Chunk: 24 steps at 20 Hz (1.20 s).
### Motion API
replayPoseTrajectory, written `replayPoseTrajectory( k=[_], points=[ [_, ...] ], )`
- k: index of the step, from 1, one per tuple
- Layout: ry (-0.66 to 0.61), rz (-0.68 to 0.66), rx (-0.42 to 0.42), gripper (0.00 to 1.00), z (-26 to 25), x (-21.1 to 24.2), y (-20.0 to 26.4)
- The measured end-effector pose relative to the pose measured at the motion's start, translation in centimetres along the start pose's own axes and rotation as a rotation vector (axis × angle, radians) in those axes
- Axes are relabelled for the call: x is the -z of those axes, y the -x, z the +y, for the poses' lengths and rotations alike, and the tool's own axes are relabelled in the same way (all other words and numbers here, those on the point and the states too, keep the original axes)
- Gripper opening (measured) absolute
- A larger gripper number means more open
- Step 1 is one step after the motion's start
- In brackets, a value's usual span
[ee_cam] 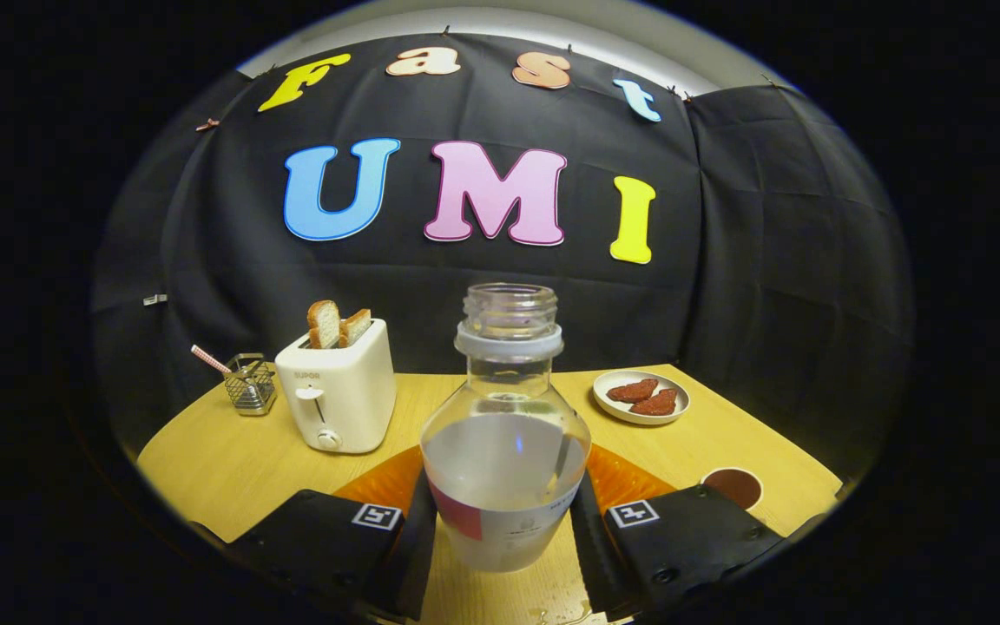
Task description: Take the bottle from table, then pour the juice into the cup, finally place the bottle on the coaster
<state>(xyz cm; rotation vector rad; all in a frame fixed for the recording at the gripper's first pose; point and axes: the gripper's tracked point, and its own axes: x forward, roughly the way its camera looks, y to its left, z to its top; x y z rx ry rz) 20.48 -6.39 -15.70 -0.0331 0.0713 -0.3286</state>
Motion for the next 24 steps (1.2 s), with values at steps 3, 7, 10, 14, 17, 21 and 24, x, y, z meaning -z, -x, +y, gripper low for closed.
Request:
replayPoseTrajectory(
  k=[3, 7, 10, 14, 17, 21, 24],
  points=[
    [0.057, -0.028, 0.014, 0.71, -0.3, -0.4, -2.8],
    [0.111, -0.041, 0.004, 0.71, 1.1, 0.2, -6.4],
    [0.141, -0.042, 0.022, 0.71, 1.8, 0.8, -7.7],
    [0.103, -0.021, -0.003, 0.71, 2.9, 2.4, -9.5],
    [0.09, -0.031, -0.001, 0.72, 2.6, 2.8, -10.6],
    [0.056, 0.004, 0.021, 0.72, 1.8, 4.4, -11.6],
    [0.038, 0.017, 0.021, 0.73, 1.8, 5.4, -11.8]
  ],
)
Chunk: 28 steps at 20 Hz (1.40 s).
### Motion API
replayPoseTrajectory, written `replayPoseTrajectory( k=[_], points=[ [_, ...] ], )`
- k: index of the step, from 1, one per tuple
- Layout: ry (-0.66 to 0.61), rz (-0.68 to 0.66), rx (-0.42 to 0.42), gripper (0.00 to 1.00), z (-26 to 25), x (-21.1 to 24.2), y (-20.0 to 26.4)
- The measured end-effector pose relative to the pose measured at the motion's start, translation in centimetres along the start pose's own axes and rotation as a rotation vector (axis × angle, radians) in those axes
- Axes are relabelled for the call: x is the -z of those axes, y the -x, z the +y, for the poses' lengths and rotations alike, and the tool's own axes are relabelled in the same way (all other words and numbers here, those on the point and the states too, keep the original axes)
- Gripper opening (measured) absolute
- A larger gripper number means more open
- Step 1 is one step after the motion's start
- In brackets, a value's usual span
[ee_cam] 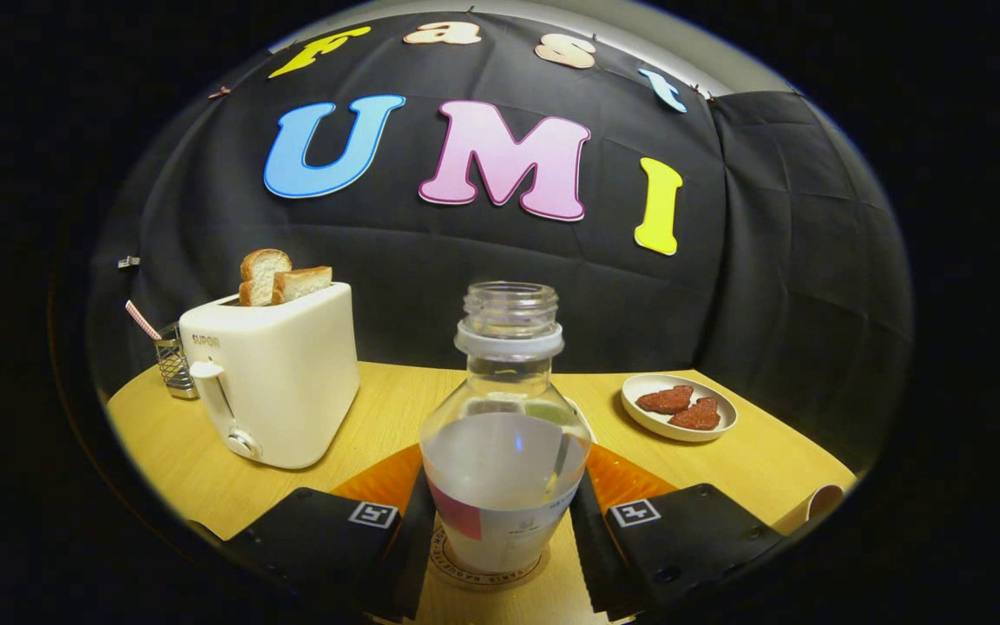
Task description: Take the bottle from table, then pour the juice into the cup, finally place the bottle on the coaster
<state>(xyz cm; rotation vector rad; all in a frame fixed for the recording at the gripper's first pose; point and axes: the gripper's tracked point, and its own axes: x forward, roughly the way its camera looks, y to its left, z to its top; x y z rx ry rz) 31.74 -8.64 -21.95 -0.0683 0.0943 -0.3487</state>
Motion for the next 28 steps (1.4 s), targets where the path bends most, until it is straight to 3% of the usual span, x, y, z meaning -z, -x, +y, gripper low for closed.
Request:
replayPoseTrajectory(
  k=[6, 8, 9, 21, 28],
  points=[
    [-0.025, -0.002, -0.003, 0.77, -0.3, 0.2, 0.0],
    [-0.022, 0.004, -0.005, 0.87, -0.3, 0.1, 0.2],
    [-0.026, 0.008, -0.016, 1.0, -0.1, 0.5, 0.2],
    [-0.026, 0.084, 0.029, 0.97, -1.1, -0.9, 6.4],
    [-0.032, 0.03, 0.022, 0.97, -4.1, -6.8, 15.0]
  ],
)
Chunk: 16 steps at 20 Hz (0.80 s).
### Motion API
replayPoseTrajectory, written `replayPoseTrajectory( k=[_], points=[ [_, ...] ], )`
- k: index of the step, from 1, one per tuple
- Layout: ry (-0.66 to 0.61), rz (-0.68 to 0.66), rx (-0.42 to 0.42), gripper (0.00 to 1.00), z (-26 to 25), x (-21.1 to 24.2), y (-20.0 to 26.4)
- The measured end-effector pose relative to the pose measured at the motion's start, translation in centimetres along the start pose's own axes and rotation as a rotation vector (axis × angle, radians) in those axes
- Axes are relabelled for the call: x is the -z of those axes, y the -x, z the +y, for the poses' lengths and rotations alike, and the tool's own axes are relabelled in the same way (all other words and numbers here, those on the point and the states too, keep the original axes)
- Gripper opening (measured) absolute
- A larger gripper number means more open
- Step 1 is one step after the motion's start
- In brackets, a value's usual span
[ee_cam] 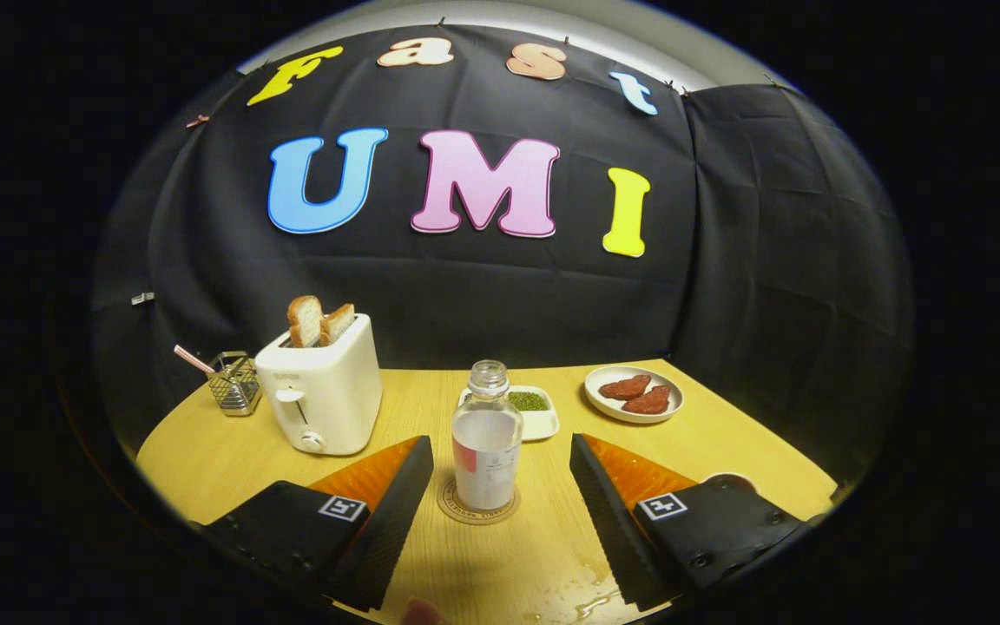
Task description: Take the bottle from table, then pour the juice into the cup, finally place the bottle on the coaster
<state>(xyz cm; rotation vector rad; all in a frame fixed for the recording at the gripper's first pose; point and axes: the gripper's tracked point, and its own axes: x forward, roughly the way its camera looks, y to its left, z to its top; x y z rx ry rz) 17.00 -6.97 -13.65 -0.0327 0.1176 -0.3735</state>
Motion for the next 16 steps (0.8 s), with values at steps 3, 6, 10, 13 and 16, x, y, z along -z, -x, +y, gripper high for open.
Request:
replayPoseTrajectory(
  k=[3, 6, 10, 13, 16],
  points=[
    [-0.006, -0.014, -0.034, 0.97, -1.8, -2.1, 4.0],
    [-0.041, -0.061, -0.132, 0.97, -2.4, -4.6, 6.3],
    [0.01, -0.124, -0.233, 0.97, -4.4, -8.2, 10.0],
    [0.02, -0.158, -0.3, 0.97, -5.4, -9.6, 13.6],
    [0.008, -0.188, -0.334, 0.97, -5.8, -11.4, 16.7]
  ],
)
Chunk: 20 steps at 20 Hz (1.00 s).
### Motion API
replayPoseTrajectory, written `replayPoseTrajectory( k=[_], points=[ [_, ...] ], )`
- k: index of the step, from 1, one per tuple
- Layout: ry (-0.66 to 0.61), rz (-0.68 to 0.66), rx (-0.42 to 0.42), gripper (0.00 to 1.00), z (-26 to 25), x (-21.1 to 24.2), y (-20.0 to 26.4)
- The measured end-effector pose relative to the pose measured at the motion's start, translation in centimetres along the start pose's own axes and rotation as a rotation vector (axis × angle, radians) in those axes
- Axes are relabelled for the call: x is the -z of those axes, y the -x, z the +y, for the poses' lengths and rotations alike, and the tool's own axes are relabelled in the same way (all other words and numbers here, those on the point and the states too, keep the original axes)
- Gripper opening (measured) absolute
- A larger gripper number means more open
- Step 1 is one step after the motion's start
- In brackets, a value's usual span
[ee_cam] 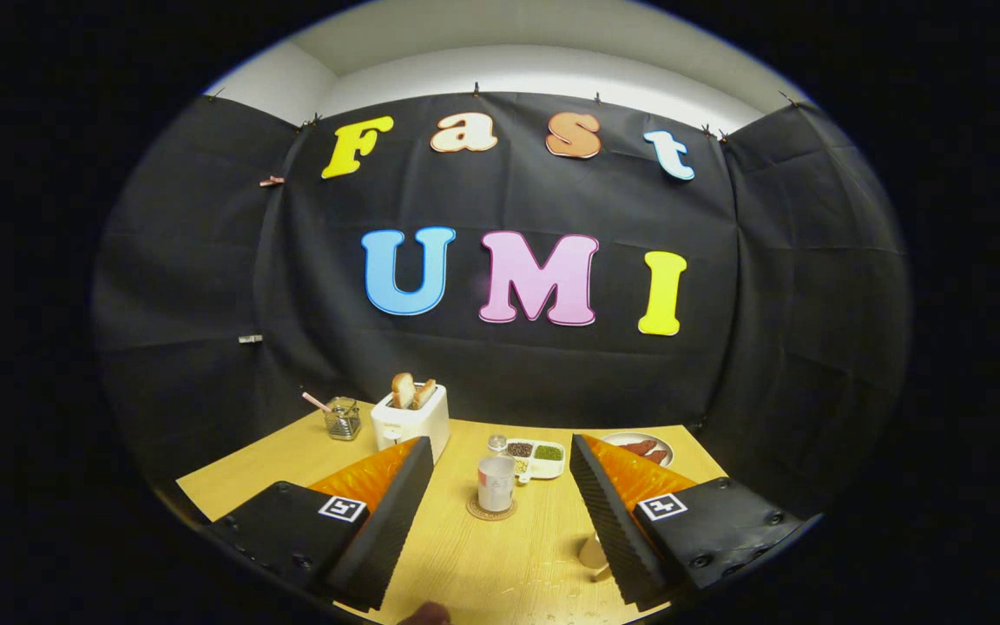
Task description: Take the bottle from table, then pour the juice into the cup, finally place the bottle on the coaster
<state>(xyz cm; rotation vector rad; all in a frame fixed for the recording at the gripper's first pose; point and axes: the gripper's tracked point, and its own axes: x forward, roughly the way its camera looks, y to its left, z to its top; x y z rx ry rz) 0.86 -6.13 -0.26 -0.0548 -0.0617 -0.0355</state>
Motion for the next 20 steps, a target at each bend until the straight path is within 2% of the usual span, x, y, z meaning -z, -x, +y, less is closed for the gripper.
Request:
replayPoseTrajectory(
  k=[2, 4, 6, 11, 14, 20],
  points=[
    [0.021, -0.011, -0.03, 0.97, 1.1, -1.1, 1.5],
    [0.048, 0.02, -0.084, 0.97, 2.8, -0.4, 2.6],
    [0.038, 0.031, -0.07, 0.97, 2.8, -0.2, 3.5],
    [-0.066, 0.057, 0.059, 0.97, 1.2, 0.7, 5.8],
    [-0.088, 0.064, 0.127, 0.97, -0.6, 1.4, 6.9],
    [-0.102, 0.058, 0.196, 0.98, -2.2, 1.8, 7.7]
  ],
)
